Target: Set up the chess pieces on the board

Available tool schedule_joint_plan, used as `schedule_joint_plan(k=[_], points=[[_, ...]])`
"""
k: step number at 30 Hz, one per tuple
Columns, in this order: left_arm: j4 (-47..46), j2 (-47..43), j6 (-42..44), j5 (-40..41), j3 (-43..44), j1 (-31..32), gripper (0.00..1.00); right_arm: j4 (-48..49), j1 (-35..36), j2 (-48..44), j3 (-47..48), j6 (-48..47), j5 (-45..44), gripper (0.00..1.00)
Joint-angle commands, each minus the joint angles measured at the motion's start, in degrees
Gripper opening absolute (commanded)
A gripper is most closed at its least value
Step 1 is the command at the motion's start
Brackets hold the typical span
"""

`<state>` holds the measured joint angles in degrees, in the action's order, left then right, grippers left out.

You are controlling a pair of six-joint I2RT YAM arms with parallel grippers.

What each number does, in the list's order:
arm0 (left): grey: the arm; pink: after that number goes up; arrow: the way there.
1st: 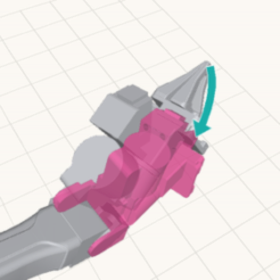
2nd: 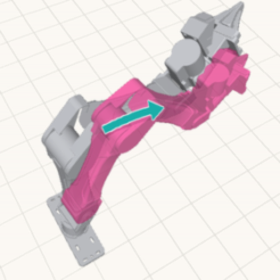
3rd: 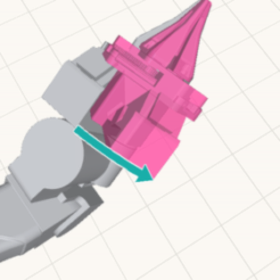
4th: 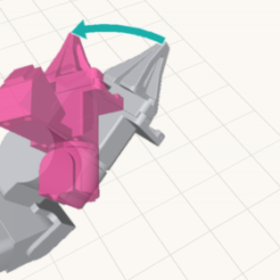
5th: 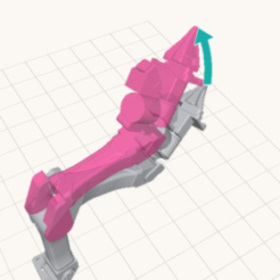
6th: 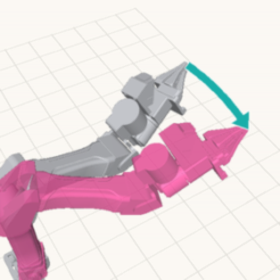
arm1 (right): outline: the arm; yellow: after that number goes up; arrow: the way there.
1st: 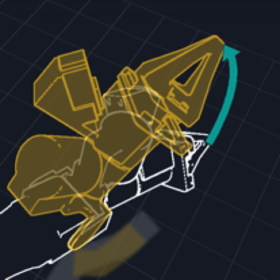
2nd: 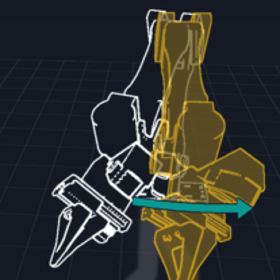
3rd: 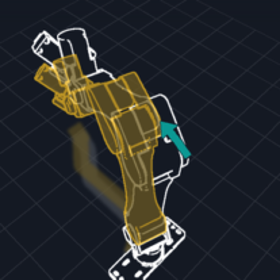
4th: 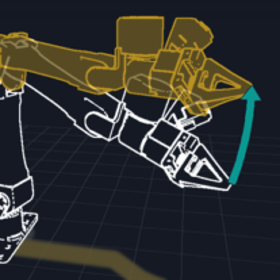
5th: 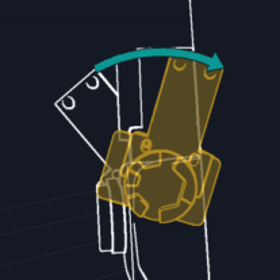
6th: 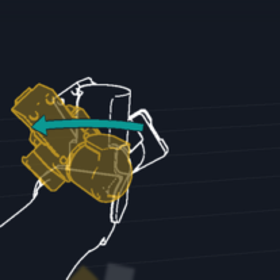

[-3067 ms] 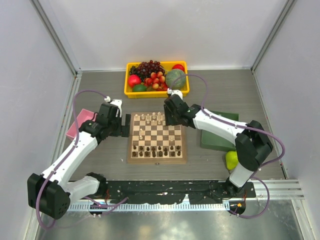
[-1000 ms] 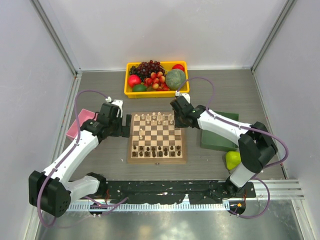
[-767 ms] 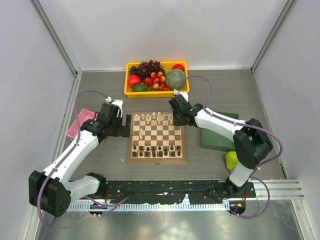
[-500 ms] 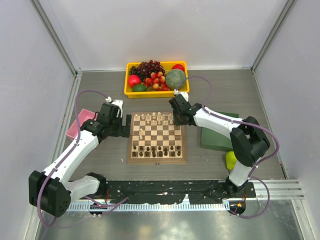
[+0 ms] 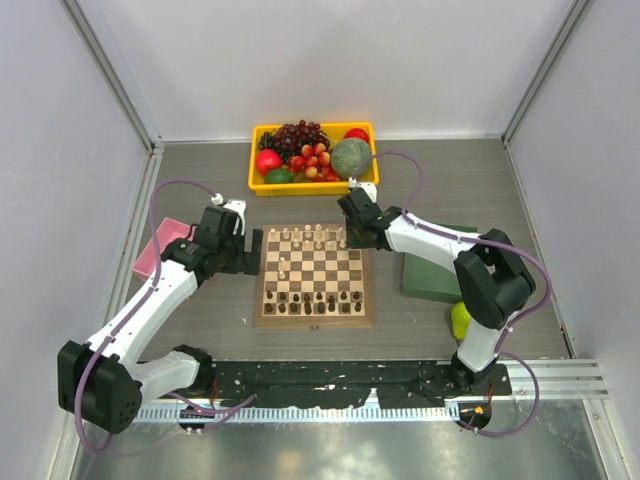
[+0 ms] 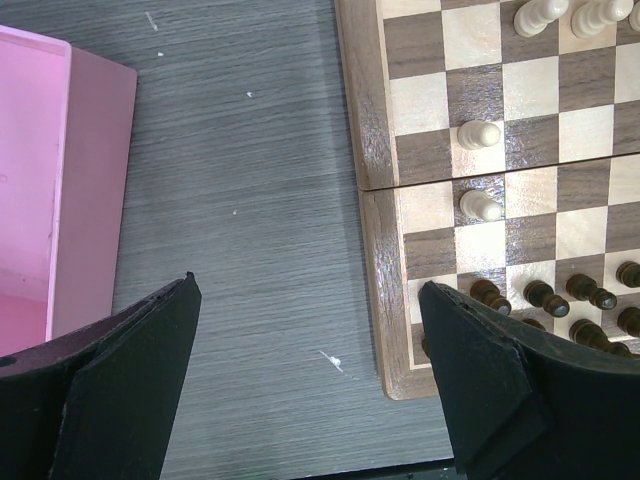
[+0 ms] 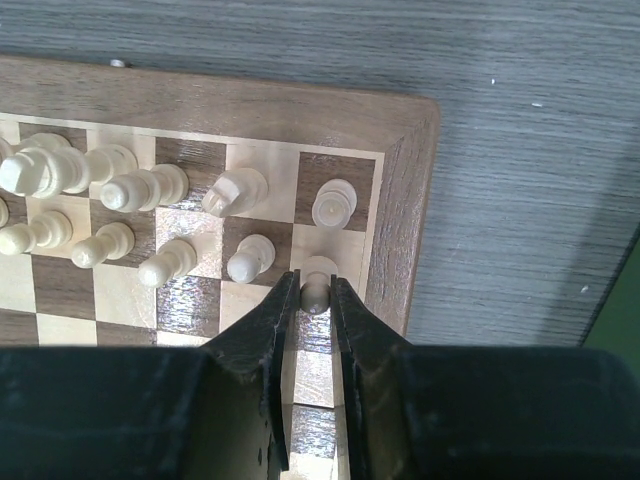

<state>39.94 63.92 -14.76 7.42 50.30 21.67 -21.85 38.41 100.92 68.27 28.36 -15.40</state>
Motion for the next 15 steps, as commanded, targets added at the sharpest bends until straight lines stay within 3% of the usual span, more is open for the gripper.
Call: schedule_joint_plan(k=[1,15], points=[[-0.5,0.0,-0.2,-0.5,0.5,-0.1,0.99,1.8,-0.1,0.3,0.9,-0.2,-1.9,0.22],[-0.3,0.2,-0.2,-0.7,0.5,-0.1,0.99,0.3,-0.1,0.8,1.6,-0.9,-2.0,0.33]])
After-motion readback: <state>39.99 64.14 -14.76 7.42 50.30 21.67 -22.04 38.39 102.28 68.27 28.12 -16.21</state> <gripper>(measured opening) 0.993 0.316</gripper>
